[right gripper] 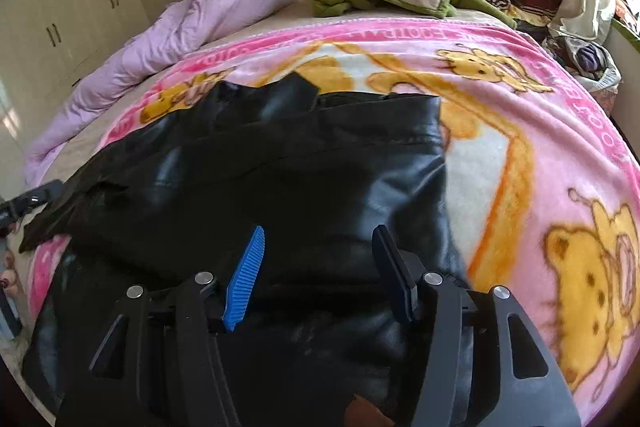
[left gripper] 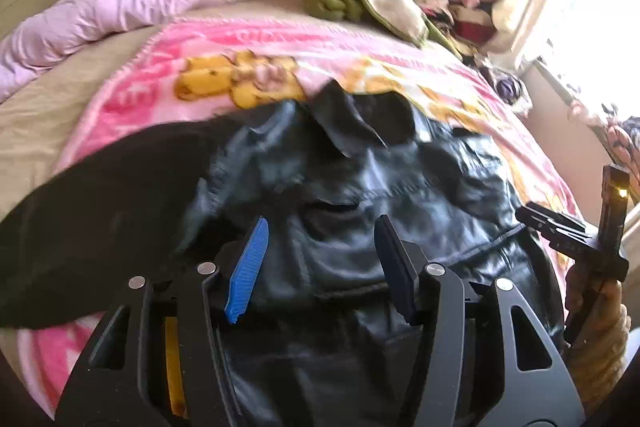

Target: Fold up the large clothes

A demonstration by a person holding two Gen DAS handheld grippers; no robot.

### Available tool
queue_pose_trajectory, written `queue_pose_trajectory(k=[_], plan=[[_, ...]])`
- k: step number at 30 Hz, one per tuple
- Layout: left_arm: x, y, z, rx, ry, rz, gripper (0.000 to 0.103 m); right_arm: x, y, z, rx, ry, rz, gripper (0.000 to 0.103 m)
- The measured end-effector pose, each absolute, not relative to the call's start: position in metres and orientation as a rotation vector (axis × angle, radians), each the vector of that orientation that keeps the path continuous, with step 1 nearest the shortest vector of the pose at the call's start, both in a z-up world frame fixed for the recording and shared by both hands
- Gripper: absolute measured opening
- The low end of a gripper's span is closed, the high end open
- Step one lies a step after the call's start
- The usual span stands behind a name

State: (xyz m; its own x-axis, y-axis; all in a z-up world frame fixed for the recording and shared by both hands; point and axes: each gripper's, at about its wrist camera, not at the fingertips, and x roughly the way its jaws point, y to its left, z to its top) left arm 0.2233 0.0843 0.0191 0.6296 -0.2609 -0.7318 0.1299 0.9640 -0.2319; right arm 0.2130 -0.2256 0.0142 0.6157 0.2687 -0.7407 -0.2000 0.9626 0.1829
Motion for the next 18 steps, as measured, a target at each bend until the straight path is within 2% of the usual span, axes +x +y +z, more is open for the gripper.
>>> queue_pose_trajectory(k=[3,9,18], plan=[[0.225,0.067,0.004,-0.126,0.906,-0.238,0.047,0.204,-0.216,0.017,0.062,0.851,0.287,0.068],[0.232,0.056,-0.036,-0.088,1.019,-0.199,0.047,0.202,-0.209,0.012,0.005,0.853,0.263,0.074],[0.234,0.059,-0.054,-0.096,1.035,-0.191,0.048,0.221,-0.231,-0.023,0.064,0.981,0.205,0.075]])
